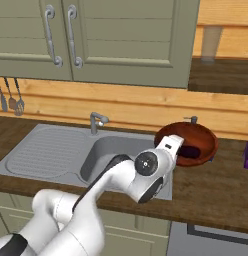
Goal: Pick the eggplant from the sink and place it in the bowl. Then pick the bowl and place it in the microwave. Then close the microwave door and press the start button.
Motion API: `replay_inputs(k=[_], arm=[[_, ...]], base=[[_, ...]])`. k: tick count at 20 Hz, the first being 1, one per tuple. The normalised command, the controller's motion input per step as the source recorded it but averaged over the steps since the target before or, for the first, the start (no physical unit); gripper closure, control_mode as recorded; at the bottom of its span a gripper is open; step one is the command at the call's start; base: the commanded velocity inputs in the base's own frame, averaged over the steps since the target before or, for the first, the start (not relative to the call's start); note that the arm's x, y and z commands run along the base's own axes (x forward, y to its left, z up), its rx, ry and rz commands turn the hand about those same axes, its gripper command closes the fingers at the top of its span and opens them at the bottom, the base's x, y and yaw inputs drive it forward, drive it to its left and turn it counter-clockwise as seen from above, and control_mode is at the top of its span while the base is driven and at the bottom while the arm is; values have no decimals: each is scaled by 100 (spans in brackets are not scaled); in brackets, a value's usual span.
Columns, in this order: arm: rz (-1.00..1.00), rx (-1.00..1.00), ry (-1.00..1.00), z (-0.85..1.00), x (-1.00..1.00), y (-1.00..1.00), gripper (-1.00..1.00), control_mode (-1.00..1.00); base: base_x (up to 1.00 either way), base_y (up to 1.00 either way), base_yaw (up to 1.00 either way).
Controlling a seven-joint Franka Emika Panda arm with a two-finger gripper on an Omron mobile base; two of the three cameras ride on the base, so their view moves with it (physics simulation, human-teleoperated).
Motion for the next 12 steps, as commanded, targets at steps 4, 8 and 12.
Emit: replay_inputs(k=[4, 8, 12], arm=[[25, 0, 3, 51, -30, 32, 100, -100], [11, 0, 0, 32, -34, 64, 100, -100], [5, 0, 0, 23, -36, 96, 100, -100]], base=[[0, 0, 0], [0, 0, 0], [0, 0, 0]])
